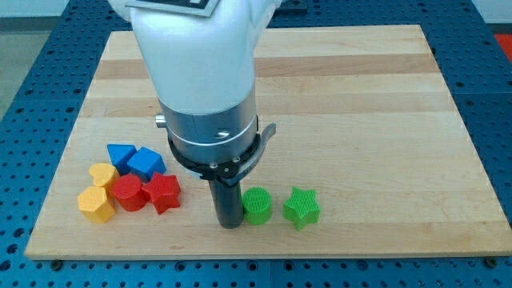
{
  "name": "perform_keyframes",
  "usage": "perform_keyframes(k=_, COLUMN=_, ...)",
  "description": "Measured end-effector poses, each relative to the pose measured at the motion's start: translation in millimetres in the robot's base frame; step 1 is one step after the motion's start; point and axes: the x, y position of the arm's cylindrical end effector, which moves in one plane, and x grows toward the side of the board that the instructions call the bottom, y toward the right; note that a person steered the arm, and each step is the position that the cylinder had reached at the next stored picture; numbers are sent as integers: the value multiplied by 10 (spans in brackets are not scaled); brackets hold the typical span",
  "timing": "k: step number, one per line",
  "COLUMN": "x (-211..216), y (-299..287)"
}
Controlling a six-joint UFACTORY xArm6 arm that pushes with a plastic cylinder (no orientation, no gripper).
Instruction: Move the green star diagonal to the green circle
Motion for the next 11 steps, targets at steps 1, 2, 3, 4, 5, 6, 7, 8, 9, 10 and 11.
perform_keyframes(k=1, x=39, y=0)
perform_keyframes(k=2, x=260, y=0)
perform_keyframes(k=3, x=351, y=105)
perform_keyframes(k=4, x=346, y=410)
perform_keyframes(k=5, x=326, y=626)
perform_keyframes(k=6, x=249, y=717)
perform_keyframes(k=7, x=78, y=749)
perform_keyframes(k=8, x=-84, y=906)
perform_keyframes(k=9, x=-241, y=1134)
perform_keyframes(k=10, x=-273, y=1431)
perform_keyframes(k=11, x=-339, y=1645)
